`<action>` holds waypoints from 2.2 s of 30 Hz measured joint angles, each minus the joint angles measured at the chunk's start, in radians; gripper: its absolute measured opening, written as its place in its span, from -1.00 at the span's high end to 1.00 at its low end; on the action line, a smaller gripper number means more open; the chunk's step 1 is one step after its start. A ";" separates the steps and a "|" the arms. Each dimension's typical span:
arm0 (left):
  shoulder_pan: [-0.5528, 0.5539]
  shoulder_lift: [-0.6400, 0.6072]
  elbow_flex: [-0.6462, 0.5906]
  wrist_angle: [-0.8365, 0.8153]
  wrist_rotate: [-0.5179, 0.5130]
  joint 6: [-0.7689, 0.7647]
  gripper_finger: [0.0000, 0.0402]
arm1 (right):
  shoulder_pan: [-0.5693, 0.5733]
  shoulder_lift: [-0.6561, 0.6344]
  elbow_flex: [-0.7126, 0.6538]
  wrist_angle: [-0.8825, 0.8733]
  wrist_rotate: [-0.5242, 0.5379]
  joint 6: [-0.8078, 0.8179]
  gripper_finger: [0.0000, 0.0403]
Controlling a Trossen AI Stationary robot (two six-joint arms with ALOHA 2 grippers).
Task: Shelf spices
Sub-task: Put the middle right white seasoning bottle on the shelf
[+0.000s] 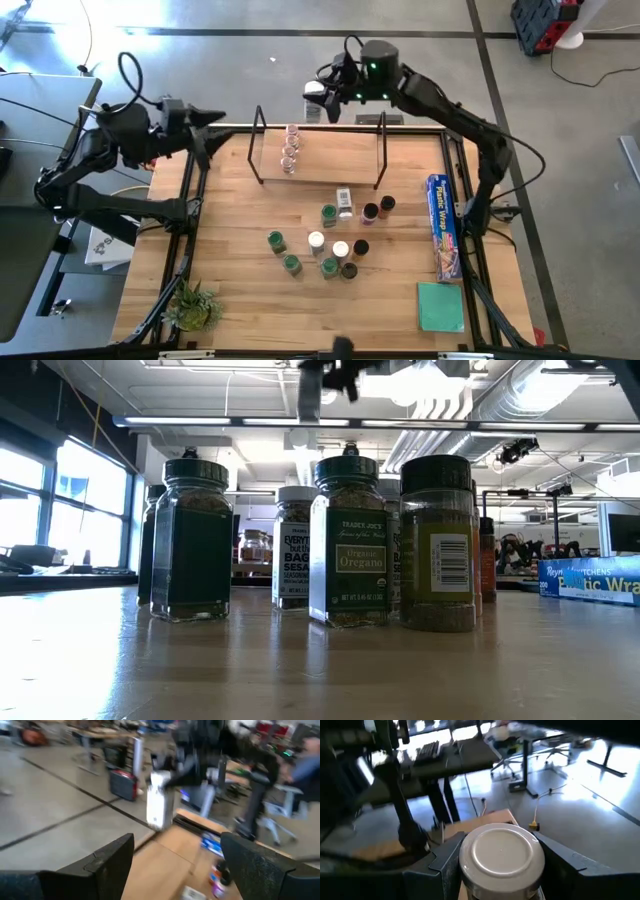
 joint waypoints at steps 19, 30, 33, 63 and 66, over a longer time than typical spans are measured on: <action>0.000 0.030 0.000 0.014 -0.203 -0.094 -0.46 | -0.128 0.379 -0.057 0.095 -0.242 -0.466 -0.06; 0.000 0.030 0.000 0.022 -0.204 -0.105 -0.46 | -0.141 0.459 -0.057 0.114 -0.238 -0.398 -0.03; 0.000 0.030 0.000 0.021 -0.204 -0.105 -0.46 | -0.142 0.458 -0.057 0.112 -0.224 -0.398 -0.03; 0.000 0.030 0.000 0.021 -0.203 -0.132 -0.46 | -0.140 0.418 -0.055 -0.047 -0.042 -0.278 -0.05; 0.000 0.030 0.000 0.021 -0.203 -0.132 -0.46 | -0.140 0.417 -0.055 -0.076 -0.048 -0.266 -0.11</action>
